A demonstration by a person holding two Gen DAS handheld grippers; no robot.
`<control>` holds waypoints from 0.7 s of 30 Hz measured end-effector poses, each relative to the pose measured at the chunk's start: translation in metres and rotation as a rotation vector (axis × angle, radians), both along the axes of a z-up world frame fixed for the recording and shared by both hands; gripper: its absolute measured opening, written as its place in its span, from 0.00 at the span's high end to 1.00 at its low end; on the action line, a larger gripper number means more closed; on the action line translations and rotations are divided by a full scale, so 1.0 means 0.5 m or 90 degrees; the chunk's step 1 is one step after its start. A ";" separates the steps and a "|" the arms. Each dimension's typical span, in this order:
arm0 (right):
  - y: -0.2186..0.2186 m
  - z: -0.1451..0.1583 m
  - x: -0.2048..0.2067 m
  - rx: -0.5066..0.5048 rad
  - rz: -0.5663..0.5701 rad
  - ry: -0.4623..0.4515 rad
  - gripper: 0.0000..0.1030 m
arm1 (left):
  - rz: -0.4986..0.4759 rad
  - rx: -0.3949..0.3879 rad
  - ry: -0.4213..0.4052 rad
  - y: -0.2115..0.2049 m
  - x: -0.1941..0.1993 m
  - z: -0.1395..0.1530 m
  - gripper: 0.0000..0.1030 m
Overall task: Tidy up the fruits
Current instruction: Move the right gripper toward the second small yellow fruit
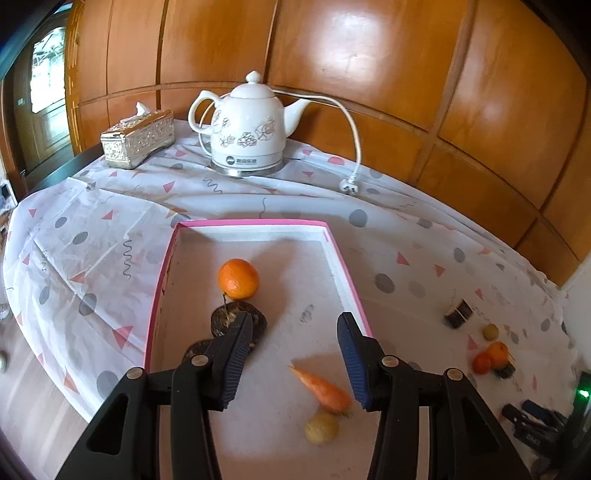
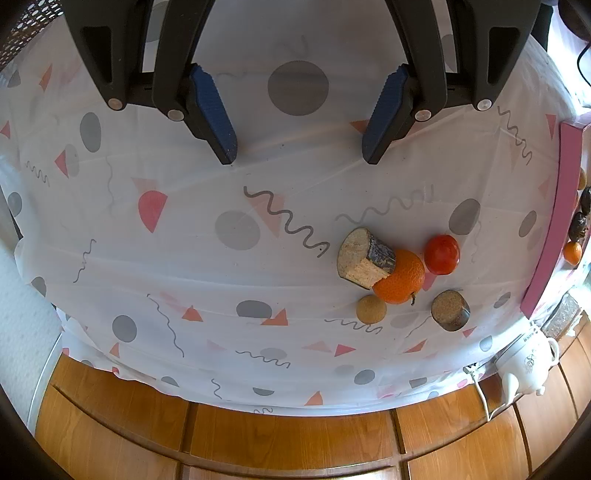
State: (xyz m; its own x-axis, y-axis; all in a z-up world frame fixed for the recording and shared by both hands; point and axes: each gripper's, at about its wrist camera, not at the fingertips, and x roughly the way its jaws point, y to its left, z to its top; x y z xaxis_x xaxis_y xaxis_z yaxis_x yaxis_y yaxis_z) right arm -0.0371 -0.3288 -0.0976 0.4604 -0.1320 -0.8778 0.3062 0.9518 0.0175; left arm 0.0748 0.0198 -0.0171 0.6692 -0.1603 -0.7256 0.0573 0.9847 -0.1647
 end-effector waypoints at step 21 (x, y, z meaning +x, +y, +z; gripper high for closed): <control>0.001 0.004 0.000 0.009 -0.009 -0.001 0.31 | -0.003 -0.017 0.026 0.002 -0.064 -0.021 0.45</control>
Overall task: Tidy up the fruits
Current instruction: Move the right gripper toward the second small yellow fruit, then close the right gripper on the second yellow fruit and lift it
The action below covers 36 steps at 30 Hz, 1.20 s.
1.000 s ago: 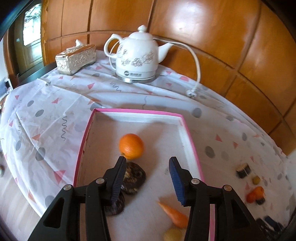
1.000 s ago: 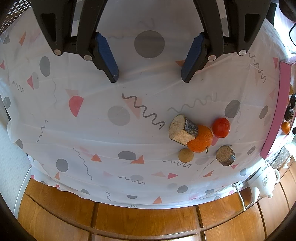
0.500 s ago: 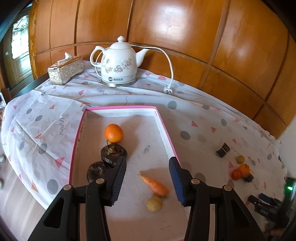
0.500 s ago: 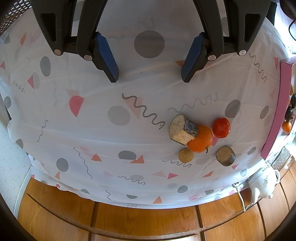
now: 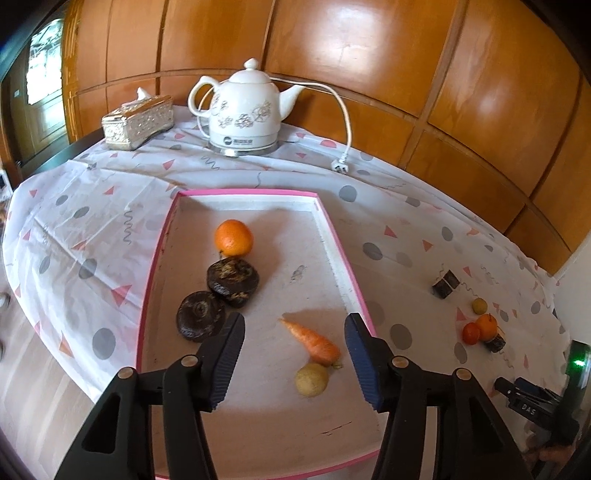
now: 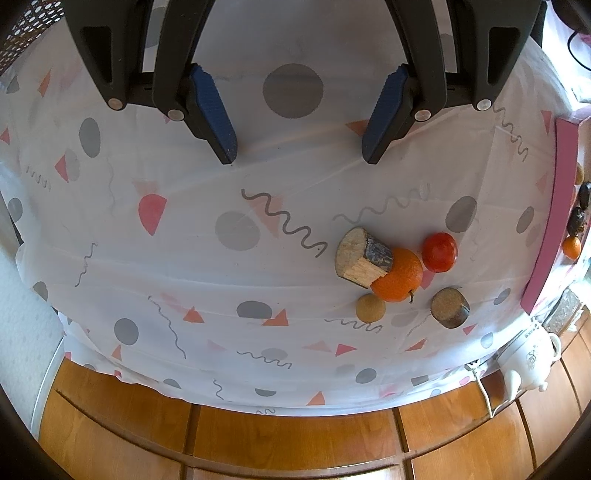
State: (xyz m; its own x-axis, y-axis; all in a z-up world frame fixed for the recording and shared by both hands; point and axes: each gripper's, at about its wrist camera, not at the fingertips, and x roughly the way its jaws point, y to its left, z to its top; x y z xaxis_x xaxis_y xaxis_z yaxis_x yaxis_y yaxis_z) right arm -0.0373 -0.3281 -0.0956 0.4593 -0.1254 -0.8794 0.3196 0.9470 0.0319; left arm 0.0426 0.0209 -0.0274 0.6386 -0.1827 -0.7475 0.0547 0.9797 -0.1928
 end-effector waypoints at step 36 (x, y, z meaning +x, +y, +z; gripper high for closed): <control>0.058 0.082 0.144 -0.020 0.163 -0.031 0.48 | 0.039 -0.020 0.028 0.057 -0.021 -0.026 0.44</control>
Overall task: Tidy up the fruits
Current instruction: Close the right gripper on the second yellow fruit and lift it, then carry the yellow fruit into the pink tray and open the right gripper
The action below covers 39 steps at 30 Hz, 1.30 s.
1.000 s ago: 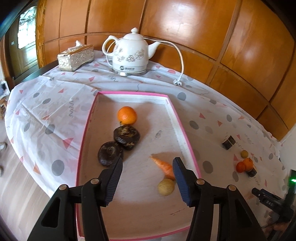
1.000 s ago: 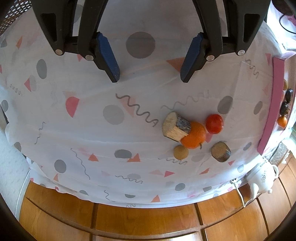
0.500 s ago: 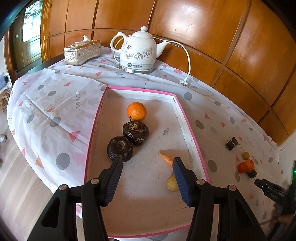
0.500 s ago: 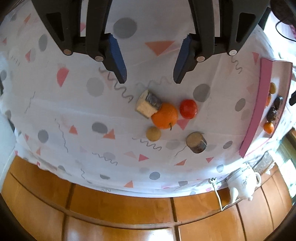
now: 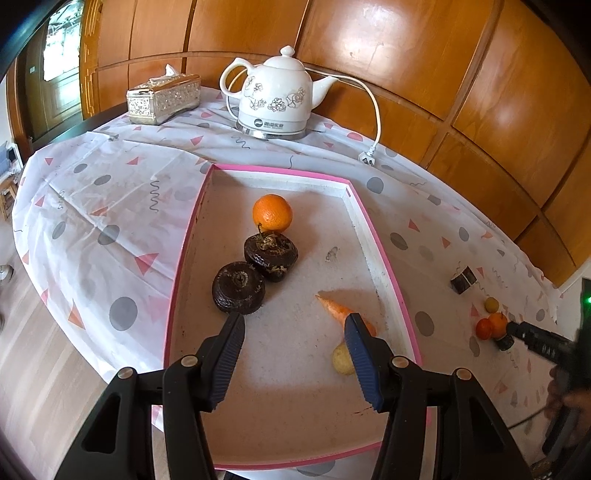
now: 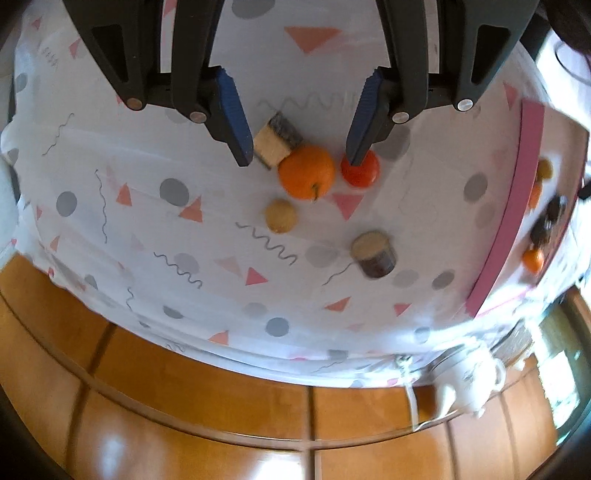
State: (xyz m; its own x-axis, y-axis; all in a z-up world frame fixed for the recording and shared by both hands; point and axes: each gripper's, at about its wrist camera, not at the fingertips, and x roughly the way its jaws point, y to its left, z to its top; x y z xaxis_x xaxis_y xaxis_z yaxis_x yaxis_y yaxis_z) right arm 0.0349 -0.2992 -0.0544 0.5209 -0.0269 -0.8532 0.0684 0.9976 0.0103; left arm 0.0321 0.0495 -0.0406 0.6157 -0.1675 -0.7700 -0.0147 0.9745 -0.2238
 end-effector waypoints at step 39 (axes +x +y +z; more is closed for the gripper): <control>0.011 0.026 0.065 0.076 -0.071 -0.067 0.75 | 0.059 -0.005 0.009 0.032 -0.010 -0.003 0.36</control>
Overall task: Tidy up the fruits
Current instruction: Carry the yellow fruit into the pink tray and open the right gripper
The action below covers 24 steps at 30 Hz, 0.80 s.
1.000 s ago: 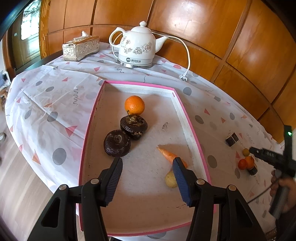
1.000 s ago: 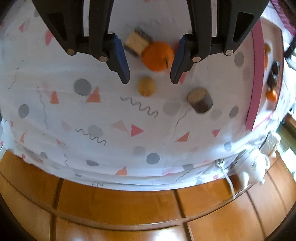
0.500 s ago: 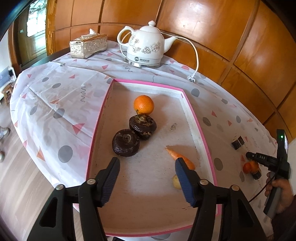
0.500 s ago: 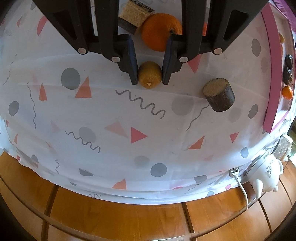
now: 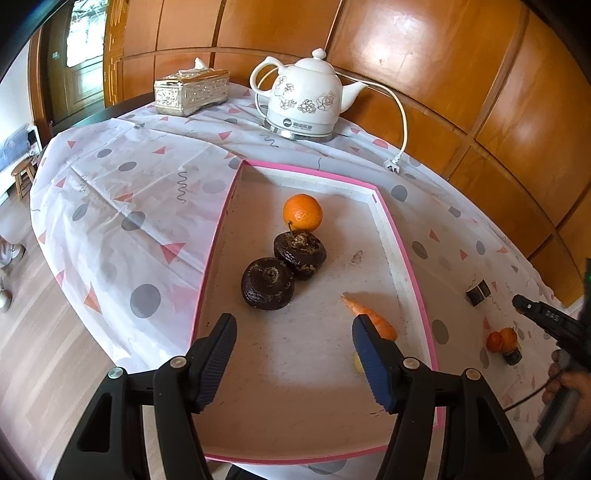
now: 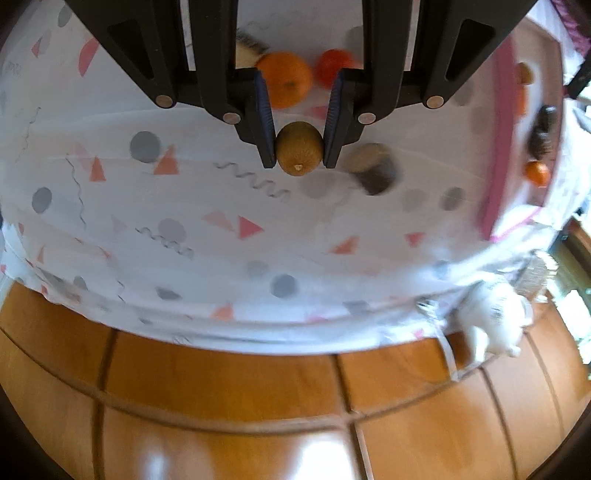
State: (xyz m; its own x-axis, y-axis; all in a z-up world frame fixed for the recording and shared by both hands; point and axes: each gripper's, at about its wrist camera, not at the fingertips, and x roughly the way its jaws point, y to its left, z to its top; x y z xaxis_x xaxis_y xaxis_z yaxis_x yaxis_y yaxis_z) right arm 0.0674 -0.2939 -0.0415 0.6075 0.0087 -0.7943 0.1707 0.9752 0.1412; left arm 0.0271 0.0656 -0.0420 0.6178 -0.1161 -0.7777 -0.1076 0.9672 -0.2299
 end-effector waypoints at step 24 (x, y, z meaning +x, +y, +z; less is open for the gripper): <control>0.432 -0.017 -0.107 0.003 0.422 0.033 0.75 | 0.062 -0.018 -0.008 0.066 -0.006 -0.003 0.36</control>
